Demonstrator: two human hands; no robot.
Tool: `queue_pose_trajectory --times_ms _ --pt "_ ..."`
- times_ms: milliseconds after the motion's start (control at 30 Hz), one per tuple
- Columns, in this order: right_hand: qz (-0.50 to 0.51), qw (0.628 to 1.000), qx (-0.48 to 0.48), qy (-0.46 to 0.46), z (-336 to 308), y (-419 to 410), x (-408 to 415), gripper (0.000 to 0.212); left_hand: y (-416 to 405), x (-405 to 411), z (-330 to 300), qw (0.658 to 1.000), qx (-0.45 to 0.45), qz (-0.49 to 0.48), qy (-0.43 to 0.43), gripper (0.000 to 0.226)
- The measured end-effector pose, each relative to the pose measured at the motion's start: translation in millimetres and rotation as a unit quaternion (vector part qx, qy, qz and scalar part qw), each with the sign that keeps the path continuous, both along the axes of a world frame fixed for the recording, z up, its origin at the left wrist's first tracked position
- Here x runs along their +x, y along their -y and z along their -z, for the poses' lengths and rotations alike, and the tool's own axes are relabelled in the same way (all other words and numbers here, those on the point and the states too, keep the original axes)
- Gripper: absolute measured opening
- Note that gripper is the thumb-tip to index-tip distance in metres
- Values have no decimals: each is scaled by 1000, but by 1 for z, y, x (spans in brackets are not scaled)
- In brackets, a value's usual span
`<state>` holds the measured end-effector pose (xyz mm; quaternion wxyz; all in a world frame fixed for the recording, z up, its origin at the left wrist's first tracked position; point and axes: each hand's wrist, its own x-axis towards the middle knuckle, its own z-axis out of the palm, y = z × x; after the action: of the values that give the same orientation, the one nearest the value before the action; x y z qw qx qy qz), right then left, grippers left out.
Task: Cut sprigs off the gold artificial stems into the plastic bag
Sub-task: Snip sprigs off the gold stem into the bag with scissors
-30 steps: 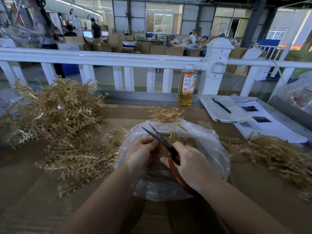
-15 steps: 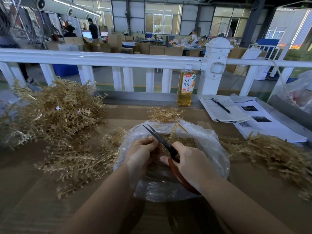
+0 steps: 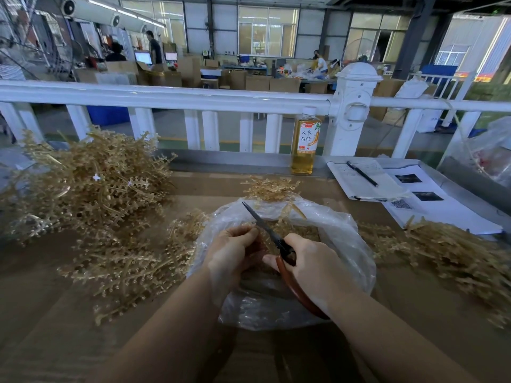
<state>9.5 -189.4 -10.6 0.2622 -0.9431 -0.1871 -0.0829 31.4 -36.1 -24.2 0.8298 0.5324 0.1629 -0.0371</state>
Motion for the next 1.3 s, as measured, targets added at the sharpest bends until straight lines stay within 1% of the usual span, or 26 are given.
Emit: queue_pose_trajectory --times_ms 67,133,167,233,300,367,433,500,533,633,667,700,767,833,867,900,933,967,1033,1100,1167,1233,1267,1300 --pt "17 999 39 23 -2 -2 1 26 3 0 -6 1000 -9 -10 1 7" --pt "32 993 100 46 -6 -6 4 18 6 -1 -15 1000 -3 -10 14 5" --pt "34 990 126 54 -10 -8 6 16 7 -2 -21 1000 3 -5 22 4" --pt "31 986 147 68 -20 -12 8 17 12 -6 -32 999 19 19 34 3" --pt "25 986 150 67 -28 -16 11 17 17 -9 -40 998 23 47 45 14" --pt "27 986 154 65 -33 -16 12 17 20 -10 -46 996 7 74 47 29" --pt "31 982 176 63 -37 -12 14 13 21 -10 -49 994 -2 94 57 32" --pt "32 979 188 72 -41 -7 13 9 21 -8 -50 994 9 82 70 27" --pt "32 978 192 76 -43 -5 13 10 21 -7 -49 995 19 64 75 22" --pt "23 969 241 42 -48 -1 20 22 18 -5 -45 994 68 -7 82 12" --pt "22 965 260 23 -49 1 23 26 16 -5 -43 993 84 -21 76 15" --pt "22 959 284 0 -50 3 25 29 14 -5 -41 993 90 -26 67 25" --pt "26 939 339 -41 -51 5 26 33 11 -4 -37 995 78 -22 52 49" --pt "40 913 401 -69 -51 5 27 33 11 -4 -35 999 23 -10 33 72" --pt "46 895 435 -86 -50 4 27 33 10 -4 -34 999 -28 3 21 77" --pt "52 876 468 -106 -50 3 27 33 10 -3 -34 996 -86 21 11 73" --pt "55 861 492 -121 -48 2 28 33 9 -3 -35 990 -136 37 -2 62" --pt "58 853 501 -132 -46 2 28 34 9 -3 -35 983 -178 49 -17 50" --pt "67 865 478 -133 -40 1 28 33 12 -3 -33 968 -244 50 -41 33" --pt "66 876 460 -130 -33 1 27 32 16 -3 -31 956 -287 48 -43 25" --pt "59 884 445 -132 -26 0 27 33 18 -6 -29 956 -284 66 -43 17" --pt "61 901 409 -131 -23 -1 27 33 18 -8 -29 970 -220 93 -43 4" --pt "58 901 406 -142 -22 0 27 35 17 -9 -28 979 -175 98 -37 4" --pt "61 896 412 -155 -21 0 27 36 16 -8 -28 986 -135 96 -32 9"
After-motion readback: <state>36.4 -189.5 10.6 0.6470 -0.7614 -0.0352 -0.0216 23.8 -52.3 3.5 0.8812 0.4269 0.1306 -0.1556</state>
